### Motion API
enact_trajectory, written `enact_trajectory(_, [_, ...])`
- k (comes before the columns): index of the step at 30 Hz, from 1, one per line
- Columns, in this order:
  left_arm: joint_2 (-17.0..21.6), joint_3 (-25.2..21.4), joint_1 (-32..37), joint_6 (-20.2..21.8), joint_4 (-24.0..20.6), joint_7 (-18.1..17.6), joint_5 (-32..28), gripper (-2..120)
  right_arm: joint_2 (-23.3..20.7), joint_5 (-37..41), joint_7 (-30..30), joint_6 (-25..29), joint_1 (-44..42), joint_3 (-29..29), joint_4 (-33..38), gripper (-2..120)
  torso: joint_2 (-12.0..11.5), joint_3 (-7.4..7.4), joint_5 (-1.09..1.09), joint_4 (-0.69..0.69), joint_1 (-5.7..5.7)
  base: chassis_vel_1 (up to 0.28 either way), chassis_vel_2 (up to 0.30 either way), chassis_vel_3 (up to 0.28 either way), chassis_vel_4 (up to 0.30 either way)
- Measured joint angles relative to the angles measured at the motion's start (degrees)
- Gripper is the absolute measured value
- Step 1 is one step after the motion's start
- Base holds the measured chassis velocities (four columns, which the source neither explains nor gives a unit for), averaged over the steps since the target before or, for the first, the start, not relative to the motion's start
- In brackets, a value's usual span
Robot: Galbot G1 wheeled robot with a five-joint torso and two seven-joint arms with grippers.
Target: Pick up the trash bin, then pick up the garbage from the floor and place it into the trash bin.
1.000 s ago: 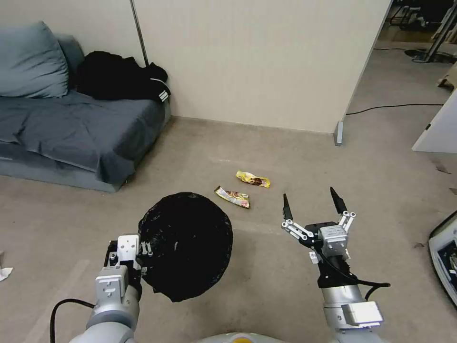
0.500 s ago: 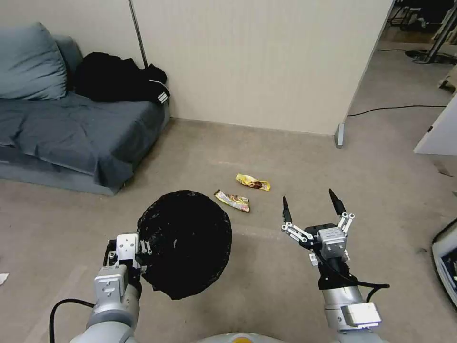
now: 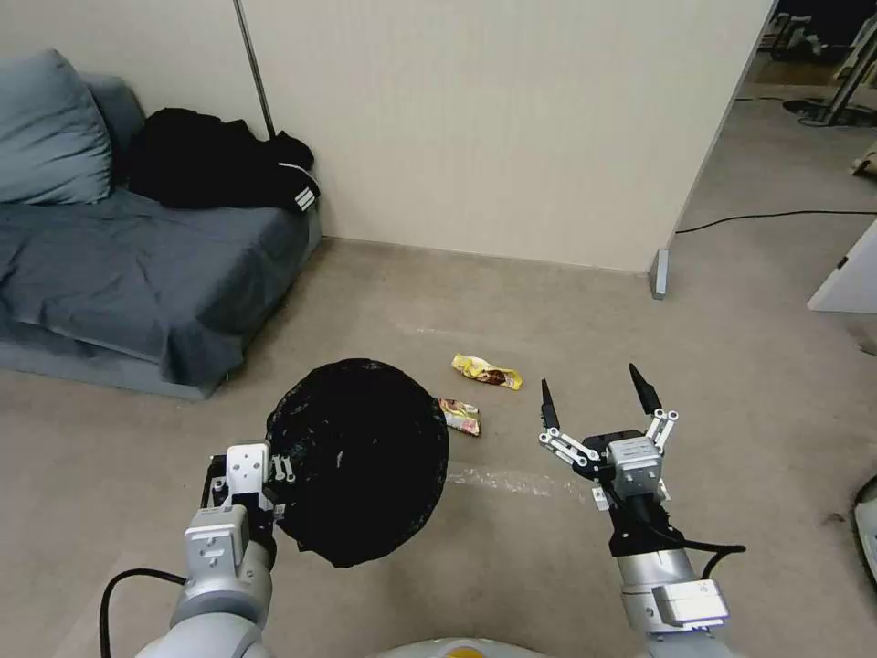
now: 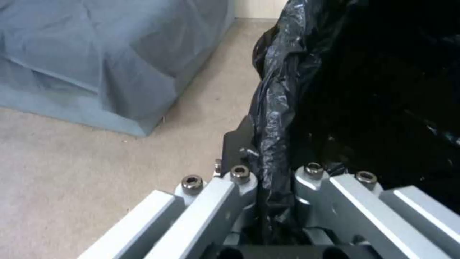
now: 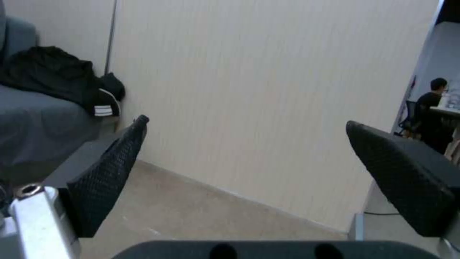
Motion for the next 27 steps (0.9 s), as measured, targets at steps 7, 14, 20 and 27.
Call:
enact_trajectory(7, [0.0, 0.0, -0.3, -0.3, -0.6, 0.1, -0.1, 2, 0.0, -0.3, 0.0, -0.1, 0.0, 0.1, -0.1, 100, 0.0, 0.00, -0.02, 0.00, 0.00, -0.070, 0.086, 0.063, -0.083])
enact_trajectory(14, [0.0, 0.0, -0.8, -0.4, -0.4, 0.2, -0.2, 2, 0.0, -0.5, -0.5, 0.0, 0.1, 0.1, -0.3, 100, 0.0, 0.00, -0.01, 0.00, 0.00, -0.021, 0.019, 0.023, -0.030])
enact_trajectory(20, [-0.2, 0.1, -0.9, -0.5, -0.3, 0.2, -0.2, 2, 0.0, -0.7, -1.3, 0.3, 0.2, 0.3, -0.6, 100, 0.0, 0.00, 0.00, 0.00, 0.00, 0.000, 0.000, 0.000, 0.000])
enact_trajectory(27, [0.0, -0.7, -1.3, -0.5, -0.2, 0.3, -0.9, 2, 0.0, -0.6, -2.5, 1.4, 1.2, 1.0, -1.4, 100, 0.0, 0.00, -0.01, 0.00, 0.00, 0.000, 0.000, 0.000, 0.000])
